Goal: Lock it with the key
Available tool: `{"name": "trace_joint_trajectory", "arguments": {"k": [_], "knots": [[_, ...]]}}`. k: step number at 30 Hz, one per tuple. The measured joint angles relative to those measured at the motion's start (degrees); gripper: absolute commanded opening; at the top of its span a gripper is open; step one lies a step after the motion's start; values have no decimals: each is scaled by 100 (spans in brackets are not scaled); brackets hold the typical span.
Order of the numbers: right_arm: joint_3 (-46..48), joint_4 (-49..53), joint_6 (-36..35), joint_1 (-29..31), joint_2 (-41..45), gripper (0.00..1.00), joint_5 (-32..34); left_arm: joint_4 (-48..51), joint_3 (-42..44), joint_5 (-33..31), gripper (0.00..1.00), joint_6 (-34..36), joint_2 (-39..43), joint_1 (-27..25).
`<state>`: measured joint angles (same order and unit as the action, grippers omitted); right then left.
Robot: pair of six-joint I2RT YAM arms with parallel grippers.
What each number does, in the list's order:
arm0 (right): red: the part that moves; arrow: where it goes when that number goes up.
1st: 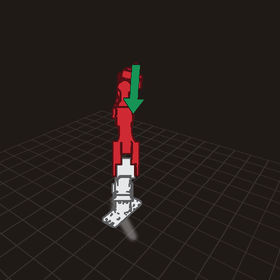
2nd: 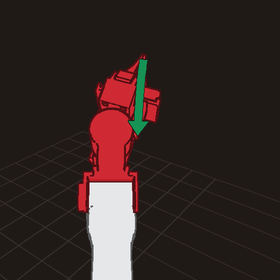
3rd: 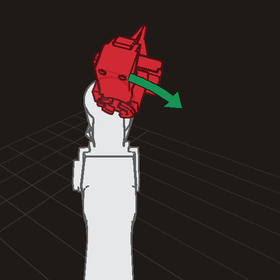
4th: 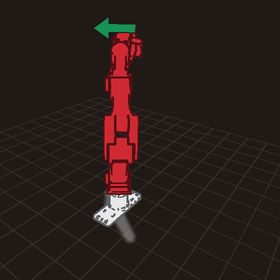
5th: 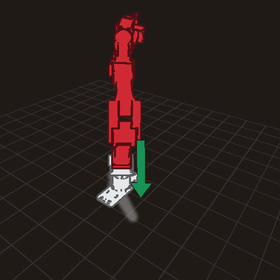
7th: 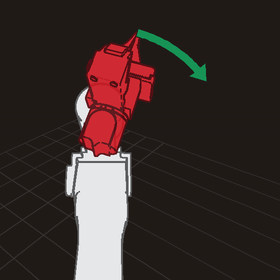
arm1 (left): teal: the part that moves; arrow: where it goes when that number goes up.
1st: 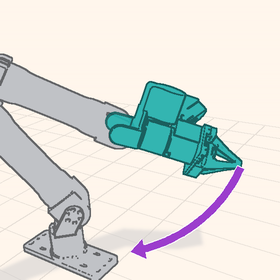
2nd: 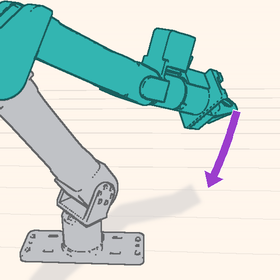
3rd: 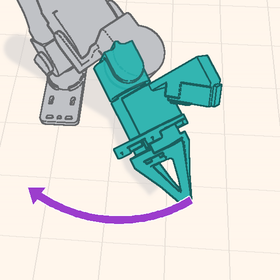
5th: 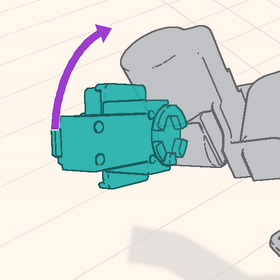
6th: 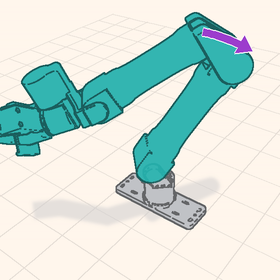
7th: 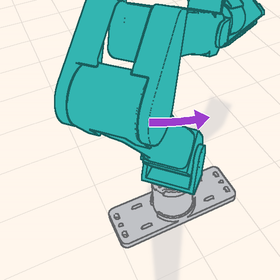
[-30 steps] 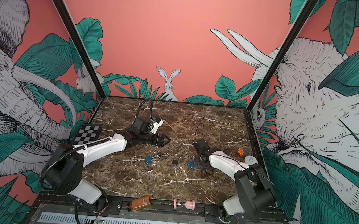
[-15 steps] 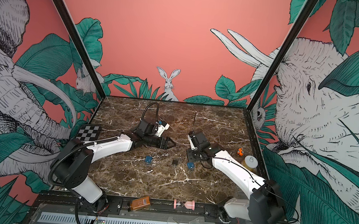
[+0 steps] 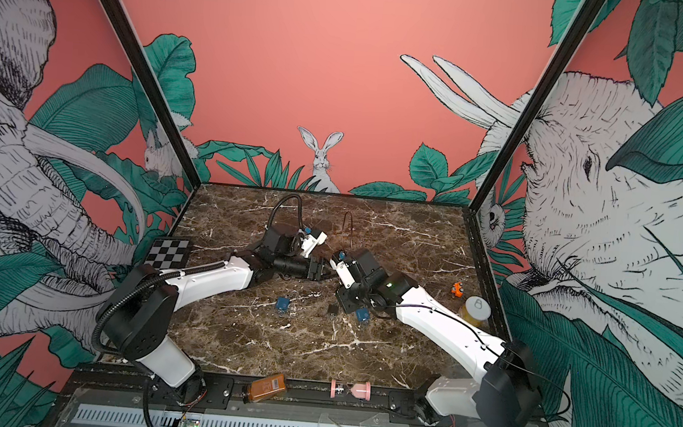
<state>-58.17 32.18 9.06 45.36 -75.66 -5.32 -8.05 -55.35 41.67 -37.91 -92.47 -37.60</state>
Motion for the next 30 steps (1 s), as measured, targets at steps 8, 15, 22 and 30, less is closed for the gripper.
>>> {"name": "trace_joint_trajectory", "arguments": {"k": [8, 15, 22, 30], "knots": [[-179, 33, -55, 140, -138, 28, 356, 50, 0, 35, 57, 20, -96, -107], [-223, 142, -92, 271, -216, 28, 522, 15, -24, 76, 49, -24, -229, -125], [-264, 157, -103, 461, -382, 29, 675, -315, -70, 127, 39, -278, -424, -127], [-264, 131, -118, 581, -466, 30, 890, -522, -59, 223, 28, -474, -525, -125]]}}
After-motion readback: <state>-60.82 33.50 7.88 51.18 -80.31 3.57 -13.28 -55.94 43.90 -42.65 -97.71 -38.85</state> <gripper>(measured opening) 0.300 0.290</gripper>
